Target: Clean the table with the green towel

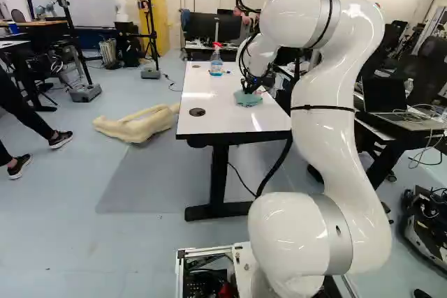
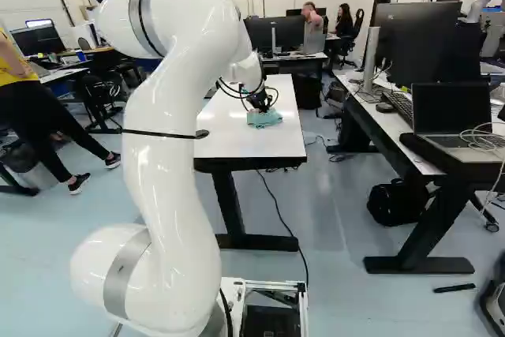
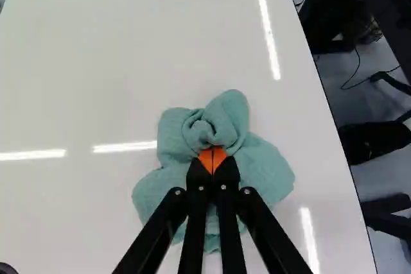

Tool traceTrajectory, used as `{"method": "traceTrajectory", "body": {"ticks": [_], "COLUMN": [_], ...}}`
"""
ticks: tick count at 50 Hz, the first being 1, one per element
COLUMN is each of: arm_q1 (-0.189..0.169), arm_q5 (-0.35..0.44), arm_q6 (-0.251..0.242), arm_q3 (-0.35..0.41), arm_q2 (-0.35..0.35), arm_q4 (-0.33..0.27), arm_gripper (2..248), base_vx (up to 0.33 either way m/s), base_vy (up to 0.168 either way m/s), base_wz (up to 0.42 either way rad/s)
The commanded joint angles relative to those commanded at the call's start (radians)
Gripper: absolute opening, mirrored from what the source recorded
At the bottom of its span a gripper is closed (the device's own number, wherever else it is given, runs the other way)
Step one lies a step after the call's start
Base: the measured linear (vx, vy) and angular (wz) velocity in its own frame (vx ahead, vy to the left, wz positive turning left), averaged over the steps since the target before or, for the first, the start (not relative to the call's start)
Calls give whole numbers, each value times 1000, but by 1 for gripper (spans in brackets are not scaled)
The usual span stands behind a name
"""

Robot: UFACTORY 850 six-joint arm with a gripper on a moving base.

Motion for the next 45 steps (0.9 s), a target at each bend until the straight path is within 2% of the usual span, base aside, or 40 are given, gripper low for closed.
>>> {"method": "traceTrajectory", "body": {"ticks": [22, 45], "arm_q1": [52, 83], "arm_q5": [0, 0], "arm_q6": [0, 0], "arm_q3": [-26, 85], "arm_q2": [-19, 61], "arm_q4": [0, 0], "arm_gripper": [20, 20], "base_vx": [0, 0], "base_vy": [0, 0], "base_wz": [0, 0]}}
